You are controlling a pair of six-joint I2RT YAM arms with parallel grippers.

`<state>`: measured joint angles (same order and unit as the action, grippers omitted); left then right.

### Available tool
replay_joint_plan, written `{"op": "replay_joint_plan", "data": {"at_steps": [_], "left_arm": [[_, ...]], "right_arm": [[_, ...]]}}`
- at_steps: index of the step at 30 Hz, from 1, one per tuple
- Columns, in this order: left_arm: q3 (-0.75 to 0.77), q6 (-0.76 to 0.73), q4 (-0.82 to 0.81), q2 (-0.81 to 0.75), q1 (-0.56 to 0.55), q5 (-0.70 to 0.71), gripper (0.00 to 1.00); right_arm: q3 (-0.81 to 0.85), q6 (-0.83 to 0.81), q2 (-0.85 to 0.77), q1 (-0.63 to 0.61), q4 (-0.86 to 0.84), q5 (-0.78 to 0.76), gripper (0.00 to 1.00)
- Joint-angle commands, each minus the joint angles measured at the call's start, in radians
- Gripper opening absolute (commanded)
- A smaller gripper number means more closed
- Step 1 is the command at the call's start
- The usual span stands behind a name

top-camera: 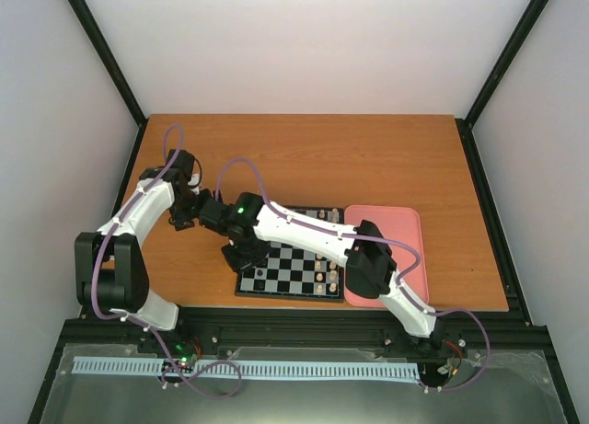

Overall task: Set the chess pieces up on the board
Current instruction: Place the chess piece on the chessboard.

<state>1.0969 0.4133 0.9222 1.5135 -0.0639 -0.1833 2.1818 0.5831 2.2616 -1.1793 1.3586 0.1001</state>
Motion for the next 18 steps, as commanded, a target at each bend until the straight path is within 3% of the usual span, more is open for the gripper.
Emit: {"op": "replay_joint_plan", "data": {"at_steps": [1,18], "left_arm": [[0.014,0.003,0.004,-0.035,-0.005,-0.005,1.0],[0.005,0.007,-0.002,-0.048,-0.007,-0.018,1.0]], "right_arm": [[0.038,-0.029,0.026,-0.024,0.039,0.05,0.03],[-0.03,-0.037,0.091,0.019,-0.053,0.121,0.03]]}}
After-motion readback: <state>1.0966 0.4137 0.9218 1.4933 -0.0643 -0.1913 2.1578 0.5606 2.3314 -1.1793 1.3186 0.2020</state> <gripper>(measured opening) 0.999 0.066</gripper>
